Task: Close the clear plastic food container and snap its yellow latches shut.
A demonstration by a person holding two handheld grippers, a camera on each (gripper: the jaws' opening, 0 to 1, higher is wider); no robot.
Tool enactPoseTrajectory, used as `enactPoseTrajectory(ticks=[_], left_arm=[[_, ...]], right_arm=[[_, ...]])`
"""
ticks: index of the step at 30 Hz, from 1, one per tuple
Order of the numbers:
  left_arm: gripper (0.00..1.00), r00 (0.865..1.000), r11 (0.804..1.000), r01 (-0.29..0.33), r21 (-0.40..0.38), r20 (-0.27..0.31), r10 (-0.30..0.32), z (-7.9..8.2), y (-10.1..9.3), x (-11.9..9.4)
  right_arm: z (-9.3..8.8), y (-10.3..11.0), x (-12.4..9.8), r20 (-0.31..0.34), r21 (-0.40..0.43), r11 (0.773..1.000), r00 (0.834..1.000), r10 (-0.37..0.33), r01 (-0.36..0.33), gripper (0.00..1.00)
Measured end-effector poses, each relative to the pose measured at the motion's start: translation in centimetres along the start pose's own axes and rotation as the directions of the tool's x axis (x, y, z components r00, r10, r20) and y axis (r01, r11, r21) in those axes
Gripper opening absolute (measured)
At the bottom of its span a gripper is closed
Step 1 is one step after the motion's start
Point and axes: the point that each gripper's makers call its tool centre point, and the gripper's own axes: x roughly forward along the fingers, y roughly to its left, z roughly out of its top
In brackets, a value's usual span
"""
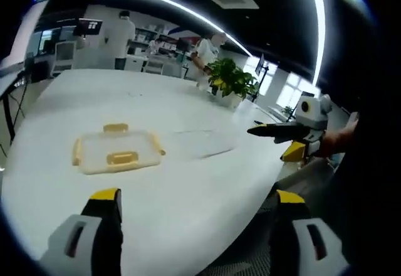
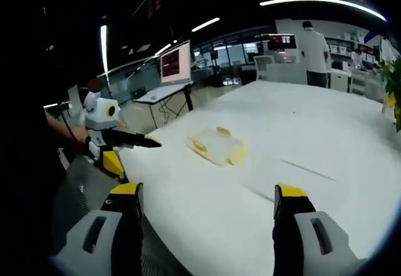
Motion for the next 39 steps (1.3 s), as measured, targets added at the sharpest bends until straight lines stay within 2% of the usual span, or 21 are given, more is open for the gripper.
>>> enactPoseTrajectory(ticks=[7, 16, 20, 22, 25, 31, 39], left_arm=[[0.98, 0.998, 0.999, 0.009, 0.045, -0.060, -0.007, -0.8, 0.8, 0.0], [0.98, 0.997, 0.999, 0.026, 0.043, -0.078, -0.022, -0.7, 1.7, -0.2], [0.97, 0.995, 0.997, 0.036, 0.065, -0.093, -0.030, -0.7, 2.1, -0.3], [0.96, 0.992, 0.993, 0.046, 0.109, -0.125, -0.032, -1.0, 2.6, -0.4], [0.95, 0.992, 0.994, 0.052, 0.091, -0.122, -0.040, -0.8, 2.9, -0.5], [0.94, 0.987, 0.992, 0.065, 0.106, -0.151, -0.049, -1.3, 3.2, -0.6], [0.91, 0.980, 0.987, 0.086, 0.134, -0.192, -0.059, -0.6, 4.6, -0.3]], right_arm=[[0.2, 0.3, 0.5, -0.018, -0.025, 1.000, 1.000, 0.010, -0.010, 0.82], [1.6, 0.5, 1.7, -0.005, -0.048, 0.998, 0.999, 0.034, -0.034, 0.81], [1.9, 0.6, 2.2, -0.011, -0.061, 0.997, 0.999, 0.046, -0.047, 0.80], [2.0, 0.6, 2.4, -0.019, -0.068, 0.996, 0.999, 0.049, -0.050, 0.80], [1.8, 0.6, 2.6, -0.032, -0.086, 0.995, 0.998, 0.056, -0.059, 0.79], [1.6, 0.9, 3.1, -0.047, -0.095, 0.993, 0.997, 0.065, -0.069, 0.77], [1.6, 0.6, 3.9, -0.066, -0.117, 0.991, 0.996, 0.062, -0.069, 0.76]])
